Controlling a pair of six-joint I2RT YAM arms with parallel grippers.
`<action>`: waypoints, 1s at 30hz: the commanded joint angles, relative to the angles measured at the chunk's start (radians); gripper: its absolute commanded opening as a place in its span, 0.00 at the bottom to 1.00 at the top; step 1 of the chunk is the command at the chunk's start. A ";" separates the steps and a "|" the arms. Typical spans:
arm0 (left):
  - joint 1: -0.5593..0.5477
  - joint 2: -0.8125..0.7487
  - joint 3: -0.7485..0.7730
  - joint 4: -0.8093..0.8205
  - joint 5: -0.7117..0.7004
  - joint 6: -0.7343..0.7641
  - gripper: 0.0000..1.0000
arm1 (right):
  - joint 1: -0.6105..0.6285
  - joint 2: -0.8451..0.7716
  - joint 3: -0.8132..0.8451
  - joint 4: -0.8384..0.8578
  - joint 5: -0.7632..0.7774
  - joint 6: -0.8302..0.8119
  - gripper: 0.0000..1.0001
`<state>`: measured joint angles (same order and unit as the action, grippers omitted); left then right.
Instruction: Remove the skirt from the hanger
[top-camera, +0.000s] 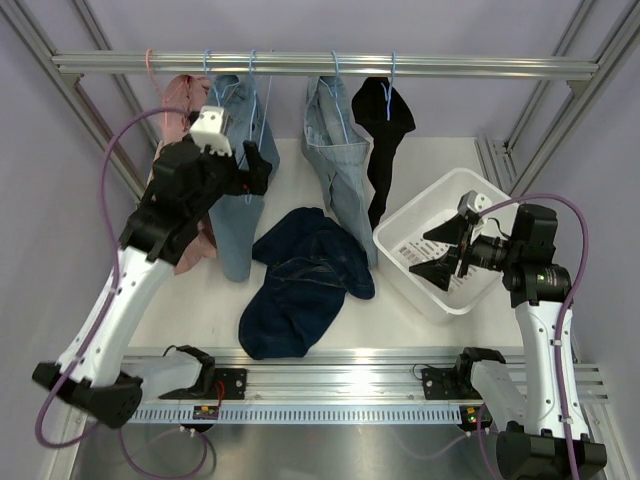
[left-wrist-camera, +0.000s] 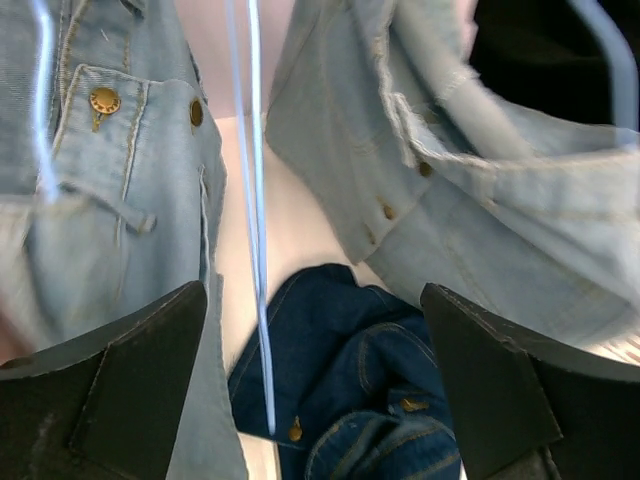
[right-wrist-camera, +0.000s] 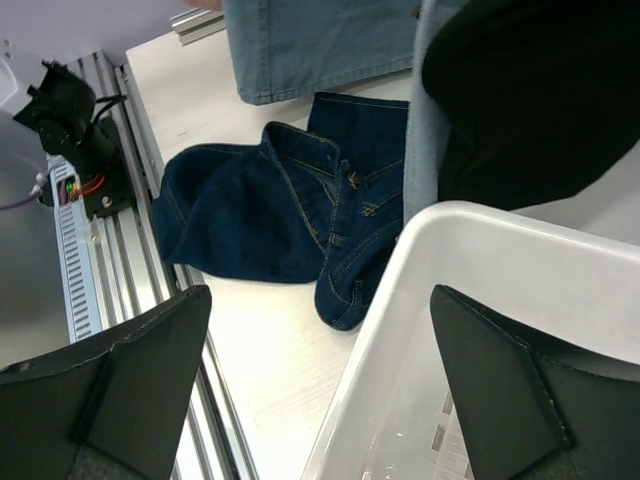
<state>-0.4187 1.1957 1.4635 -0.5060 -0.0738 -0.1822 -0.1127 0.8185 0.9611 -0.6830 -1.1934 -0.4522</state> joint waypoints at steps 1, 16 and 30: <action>0.006 -0.165 -0.101 0.052 0.126 0.018 0.94 | -0.008 -0.010 0.042 -0.128 -0.106 -0.199 1.00; -0.104 -0.559 -0.825 0.128 0.369 -0.215 0.91 | -0.008 0.051 0.120 -0.549 -0.026 -0.620 0.99; -0.519 -0.004 -0.729 0.446 -0.119 0.033 0.91 | -0.008 0.059 0.042 -0.581 -0.029 -0.677 0.99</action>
<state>-0.9260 1.1339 0.6514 -0.1997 -0.0860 -0.3042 -0.1146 0.8894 1.0107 -1.2545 -1.2148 -1.0901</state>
